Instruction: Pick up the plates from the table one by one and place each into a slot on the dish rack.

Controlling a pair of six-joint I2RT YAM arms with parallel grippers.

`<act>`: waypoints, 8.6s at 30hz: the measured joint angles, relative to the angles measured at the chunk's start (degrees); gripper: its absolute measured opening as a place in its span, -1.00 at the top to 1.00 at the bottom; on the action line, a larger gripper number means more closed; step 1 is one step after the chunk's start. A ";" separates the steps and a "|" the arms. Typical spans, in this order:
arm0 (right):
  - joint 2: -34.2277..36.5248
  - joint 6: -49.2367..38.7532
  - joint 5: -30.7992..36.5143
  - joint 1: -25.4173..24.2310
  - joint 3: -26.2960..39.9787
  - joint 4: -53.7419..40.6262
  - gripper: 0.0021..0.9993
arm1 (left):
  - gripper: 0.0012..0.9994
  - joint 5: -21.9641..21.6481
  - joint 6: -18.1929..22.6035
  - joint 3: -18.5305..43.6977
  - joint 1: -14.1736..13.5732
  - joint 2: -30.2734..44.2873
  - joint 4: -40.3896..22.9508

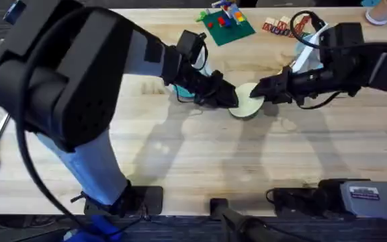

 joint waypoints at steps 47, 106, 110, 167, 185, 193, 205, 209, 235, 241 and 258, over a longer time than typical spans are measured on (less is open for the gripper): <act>-10.60 -28.12 22.51 0.24 26.96 -14.90 0.94 | -0.99 -42.47 8.71 17.88 6.00 -28.30 -38.81; -6.40 -79.55 12.36 -21.14 27.23 -17.65 0.94 | -0.99 -42.51 8.71 17.88 6.00 -28.31 -43.34; -6.40 -79.37 11.95 -21.35 27.23 -17.63 0.94 | -0.99 -42.53 8.71 17.88 6.00 -28.30 -49.09; 2.75 -81.09 11.09 -21.73 27.23 -11.88 0.94 | -0.99 -42.62 8.92 17.88 6.00 -28.32 -78.46; 5.96 -81.09 11.08 -21.73 27.23 -11.59 0.94 | -0.99 -42.62 8.92 17.88 6.00 -28.32 -78.46; 8.02 -81.09 11.09 -21.73 27.23 -11.53 0.94 | -0.99 -42.62 8.92 17.88 6.00 -28.30 -78.46; 8.02 -81.09 10.94 -21.73 27.23 -11.46 0.72 | -0.99 -42.62 8.92 17.88 6.00 -28.30 -78.46; 8.02 -81.09 10.67 -21.73 27.23 -11.42 0.64 | -0.99 -42.62 8.92 17.88 6.00 -28.30 -78.46; -4.21 -80.63 5.66 -21.73 27.32 -10.96 0.44 | -0.99 -42.62 8.92 17.88 6.00 -28.32 -78.46; -4.80 -80.31 6.59 -21.73 27.36 -12.62 -0.89 | -0.99 -42.62 8.92 17.88 6.00 -28.30 -78.46; -10.39 -71.64 2.65 -14.83 27.36 -12.21 -0.99 | -0.99 -42.62 8.92 17.88 6.00 -28.30 -78.46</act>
